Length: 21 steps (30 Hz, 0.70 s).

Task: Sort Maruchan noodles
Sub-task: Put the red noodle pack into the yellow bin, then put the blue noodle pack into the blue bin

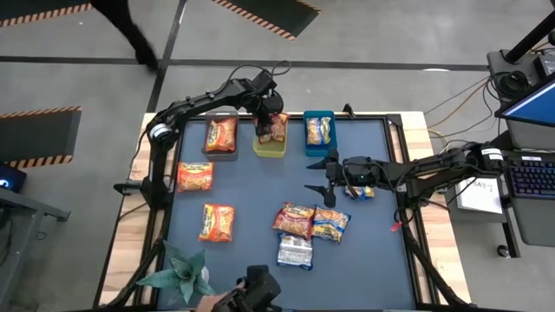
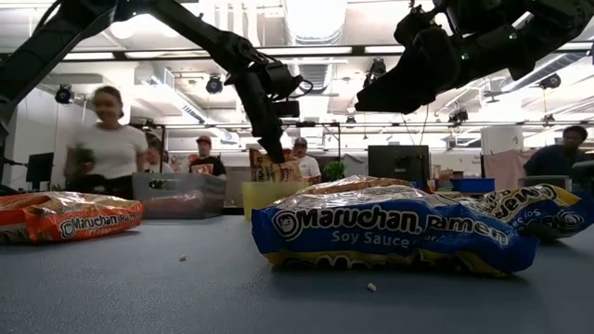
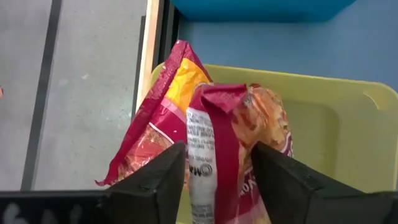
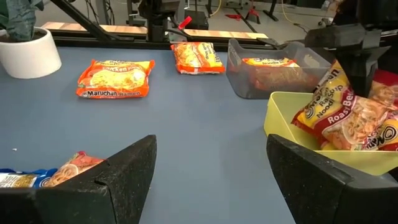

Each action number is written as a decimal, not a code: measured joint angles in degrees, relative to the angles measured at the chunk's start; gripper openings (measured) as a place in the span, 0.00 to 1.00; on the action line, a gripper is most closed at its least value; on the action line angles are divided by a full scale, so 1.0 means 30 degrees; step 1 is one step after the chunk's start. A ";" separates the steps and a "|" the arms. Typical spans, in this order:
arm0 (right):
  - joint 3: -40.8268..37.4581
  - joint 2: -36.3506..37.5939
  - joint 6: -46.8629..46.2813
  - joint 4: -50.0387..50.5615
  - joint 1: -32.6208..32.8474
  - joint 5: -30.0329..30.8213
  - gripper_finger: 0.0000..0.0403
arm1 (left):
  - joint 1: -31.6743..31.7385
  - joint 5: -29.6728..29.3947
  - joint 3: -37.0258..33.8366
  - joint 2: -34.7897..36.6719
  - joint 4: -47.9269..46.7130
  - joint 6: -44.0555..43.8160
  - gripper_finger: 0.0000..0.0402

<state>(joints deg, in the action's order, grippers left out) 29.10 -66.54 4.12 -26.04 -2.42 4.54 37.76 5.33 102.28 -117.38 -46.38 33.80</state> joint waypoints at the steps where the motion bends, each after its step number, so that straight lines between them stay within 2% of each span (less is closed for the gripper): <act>1: 0.0000 0.0000 0.0000 0.0000 0.0000 0.0000 0.73 | 0.0000 0.0005 0.0000 0.0005 -0.0063 0.0000 0.43; 10: 0.0000 0.0000 -0.0138 0.0007 0.0000 0.0006 0.74 | -0.0080 0.0048 0.0532 0.0054 -0.0236 -0.0524 0.48; 21: -0.0007 0.0000 -0.0157 0.0015 0.0000 0.0007 0.74 | -0.0197 0.0083 0.3204 0.0066 -0.1305 -0.0881 0.50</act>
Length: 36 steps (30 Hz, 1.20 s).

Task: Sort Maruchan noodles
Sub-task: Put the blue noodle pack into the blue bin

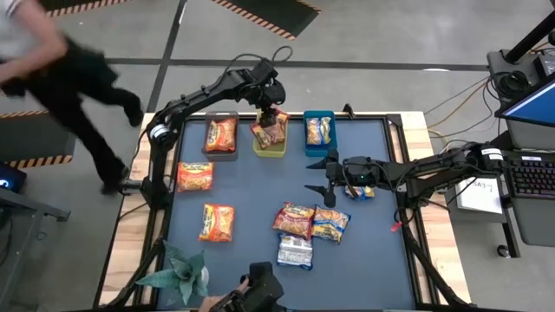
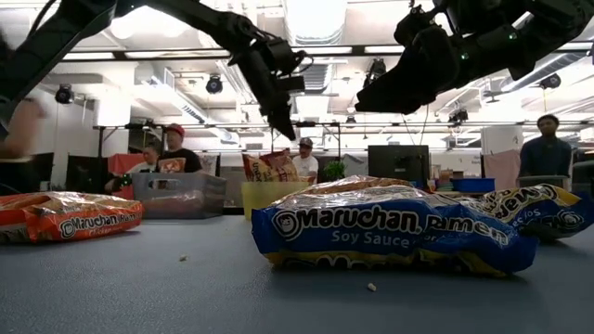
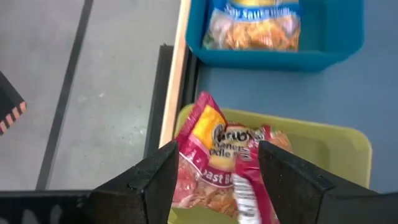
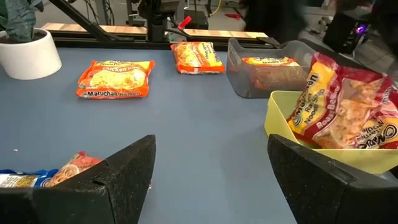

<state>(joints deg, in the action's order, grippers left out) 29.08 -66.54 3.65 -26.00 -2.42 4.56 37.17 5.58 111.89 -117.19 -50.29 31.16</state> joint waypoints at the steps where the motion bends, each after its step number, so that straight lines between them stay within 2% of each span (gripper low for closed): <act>1: 0.0000 0.0000 -0.0003 0.0000 -0.0003 0.0000 0.74 | -0.0013 0.0044 0.0336 0.0000 -0.0210 -0.0186 0.50; 5: 0.0015 0.0000 -0.0004 0.0002 0.0000 0.0000 0.75 | -0.0114 0.0850 0.1652 0.0007 -0.1123 -0.1230 0.50; 10: 0.0022 0.0000 -0.0235 0.0000 0.0000 0.0007 0.75 | -0.0500 0.0891 0.2733 0.0068 -0.2134 -0.2101 0.47; 16: 0.0015 0.0000 -0.0545 0.0048 -0.0005 0.0007 0.74 | -0.1237 0.0840 0.2917 0.0888 -0.3274 -0.3785 0.42; 20: 0.0096 0.0000 -0.0710 0.0103 -0.0009 0.0015 0.73 | -0.1926 0.0825 0.2268 0.2350 -0.3245 -0.4080 0.39; 25: 0.0153 0.0001 -0.0931 0.0058 -0.0022 0.0015 0.71 | -0.2603 0.0807 -0.0016 0.5069 -0.2176 -0.4846 0.38; 31: 0.0258 0.0007 -0.1355 0.0002 -0.0034 0.0029 0.68 | -0.4379 0.0586 -0.5341 0.8855 0.1723 -0.6978 0.37; 36: 0.0889 0.0007 -0.1388 0.0194 -0.0051 0.0029 0.62 | -0.6641 -0.2175 -0.9357 1.1170 0.4873 -0.7801 0.37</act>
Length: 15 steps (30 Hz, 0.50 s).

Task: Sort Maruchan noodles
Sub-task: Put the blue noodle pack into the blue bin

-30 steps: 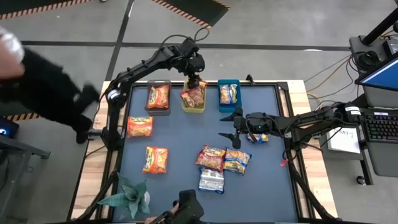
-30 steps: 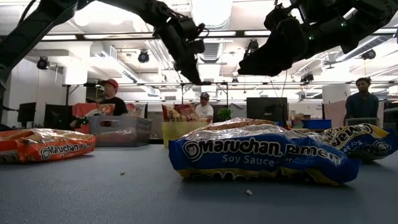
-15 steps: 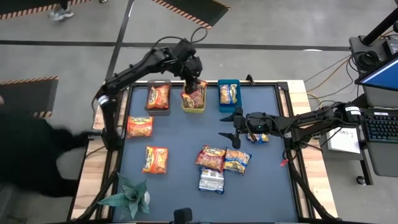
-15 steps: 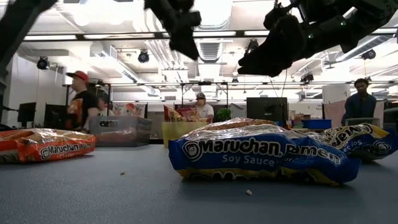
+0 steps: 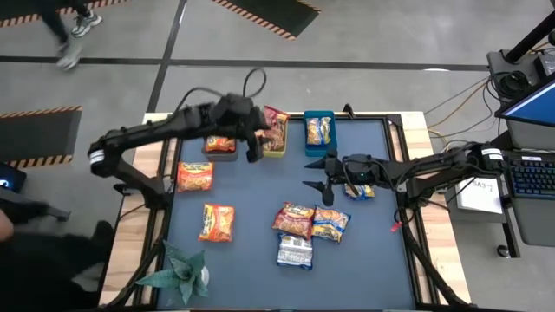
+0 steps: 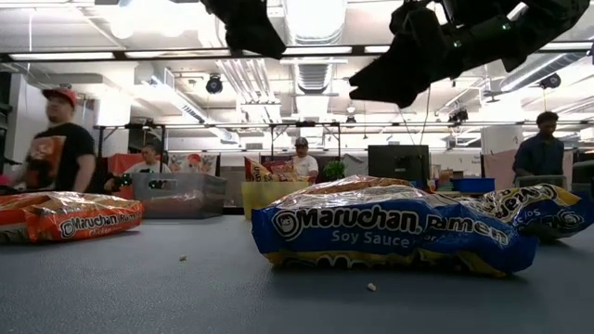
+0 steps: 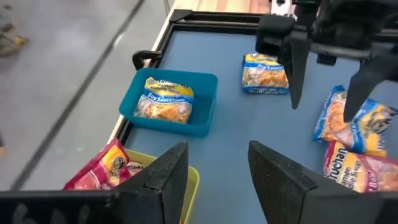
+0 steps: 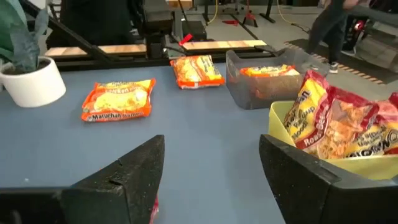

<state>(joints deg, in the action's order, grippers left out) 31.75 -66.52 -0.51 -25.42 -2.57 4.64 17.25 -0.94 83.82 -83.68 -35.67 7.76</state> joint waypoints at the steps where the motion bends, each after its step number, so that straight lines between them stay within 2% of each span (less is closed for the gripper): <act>1: 0.0132 -0.0004 0.0007 0.0077 0.0000 0.0000 0.60 | -0.0441 -0.0476 -0.0705 0.0366 0.0479 -0.0161 0.37; 7: 0.0964 0.0000 0.0015 0.1346 -0.0132 -0.0008 0.48 | -0.2449 -0.1029 -0.4528 0.2480 0.4515 -0.1272 0.37; 15: 0.1558 -0.0003 0.0022 0.1807 -0.0768 0.0000 0.27 | -0.3492 -0.1046 -0.8992 0.4716 1.0138 -0.2102 0.37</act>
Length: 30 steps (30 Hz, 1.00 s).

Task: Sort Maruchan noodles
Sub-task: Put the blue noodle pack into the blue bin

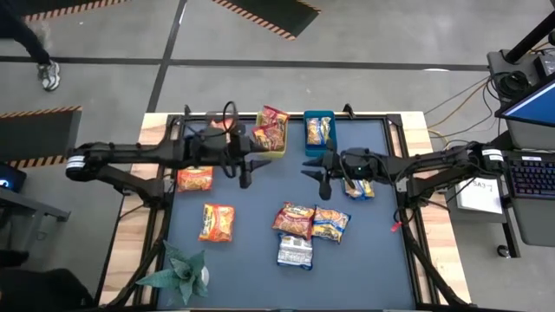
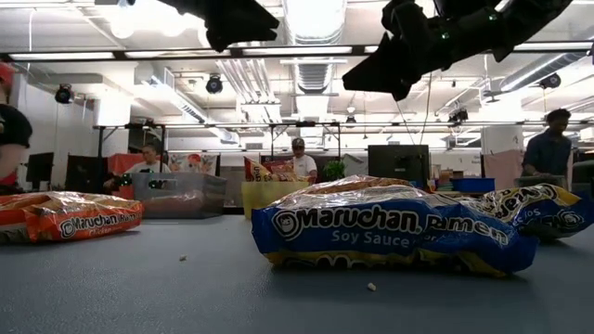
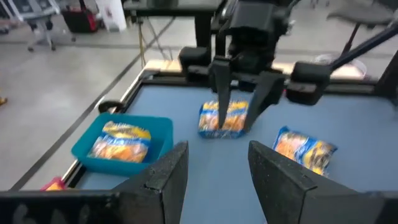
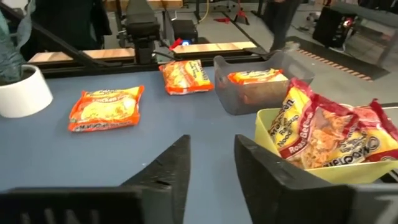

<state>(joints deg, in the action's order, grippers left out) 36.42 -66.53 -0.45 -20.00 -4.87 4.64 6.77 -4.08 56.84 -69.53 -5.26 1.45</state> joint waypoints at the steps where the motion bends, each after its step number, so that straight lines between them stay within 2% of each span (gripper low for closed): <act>1: 0.0026 0.0000 0.0000 0.0000 -0.0106 0.0004 0.25 | -0.0039 -0.0007 -0.0481 0.0127 0.0633 -0.0134 0.37; 7: 0.0489 -0.0461 0.0512 -0.0154 -0.0422 -0.0017 0.10 | -0.0074 -0.0013 -0.2800 0.0212 0.4037 -0.0587 0.37; 12: 0.1826 -0.2596 0.1234 -0.0099 -0.0595 -0.0043 0.03 | -0.0074 -0.0251 -0.4048 0.0152 0.5648 -0.0738 0.37; 17: 0.3898 -0.5286 0.1832 -0.0073 -0.1441 -0.0034 0.02 | -0.0052 -0.2274 -0.4632 0.0917 0.5618 -0.0921 0.37; 23: 0.6015 -0.7769 0.2093 0.0164 -0.2635 -0.0031 0.02 | -0.0081 -0.2375 -0.5859 0.2498 0.5473 -0.1185 0.37; 26: 0.6962 -0.8230 0.1528 0.1775 -0.3088 -0.0029 0.02 | -0.0098 -0.2344 -0.6524 0.3099 0.4659 -0.2340 0.37; 30: 0.8340 -0.8158 0.0026 0.6524 -0.3420 -0.0010 0.02 | -0.0358 -0.2315 -0.7564 0.3297 0.4394 -0.4016 0.37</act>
<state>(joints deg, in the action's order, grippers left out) 61.44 -91.00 -0.37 -0.43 -15.13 4.61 5.69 -11.03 34.15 -59.64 7.92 -10.60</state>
